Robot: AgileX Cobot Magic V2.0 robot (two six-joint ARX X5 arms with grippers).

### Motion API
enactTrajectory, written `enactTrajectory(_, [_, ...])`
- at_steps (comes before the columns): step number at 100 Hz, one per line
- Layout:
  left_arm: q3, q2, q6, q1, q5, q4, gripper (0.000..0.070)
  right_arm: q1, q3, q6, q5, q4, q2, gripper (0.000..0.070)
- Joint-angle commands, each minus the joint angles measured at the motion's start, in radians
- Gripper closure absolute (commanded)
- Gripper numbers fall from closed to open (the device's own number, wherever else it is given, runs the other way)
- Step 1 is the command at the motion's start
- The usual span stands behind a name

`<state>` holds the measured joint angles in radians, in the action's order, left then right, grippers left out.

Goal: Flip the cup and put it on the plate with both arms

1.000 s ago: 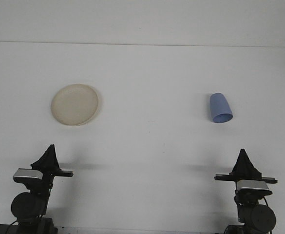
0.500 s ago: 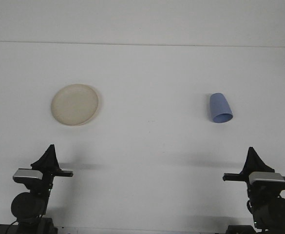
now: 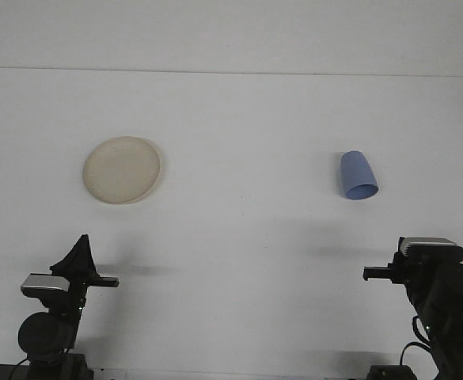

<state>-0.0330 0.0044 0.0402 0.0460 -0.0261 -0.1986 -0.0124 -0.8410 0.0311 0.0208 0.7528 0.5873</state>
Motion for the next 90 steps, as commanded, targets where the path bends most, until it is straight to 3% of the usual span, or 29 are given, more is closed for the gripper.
enactTrajectory(1, [0.019, -0.001, -0.003, -0.002, 0.003, -0.012, 0.0689, -0.002, -0.013, 0.003, -0.002, 0.003, 0.007, 0.0699])
enactTrajectory(38, [0.019, -0.001, -0.002, -0.002, 0.003, -0.012, 0.0689, -0.002, -0.013, 0.002, -0.003, 0.024, 0.010, 0.0677])
enactTrajectory(43, [0.019, -0.001, -0.003, -0.002, 0.003, -0.012, 0.0689, -0.002, -0.013, 0.002, -0.003, 0.032, 0.010, 0.0623])
enactTrajectory(58, [0.019, -0.001, -0.003, -0.002, 0.003, -0.012, 0.0689, -0.002, -0.013, 0.002, -0.002, 0.040, 0.009, 0.0337])
enactTrajectory(65, [0.019, -0.001, -0.003, -0.002, 0.003, -0.012, 0.0689, -0.002, -0.013, 0.002, -0.002, 0.040, 0.009, 0.0241])
enactTrajectory(71, [0.019, -0.001, -0.003, -0.002, 0.003, -0.012, 0.0689, -0.002, -0.013, 0.002, -0.002, 0.040, 0.010, 0.0210])
enactTrajectory(90, [0.019, -0.001, -0.003, -0.002, 0.003, -0.012, 0.0689, -0.002, -0.013, 0.003, -0.003, 0.032, 0.011, 0.0209])
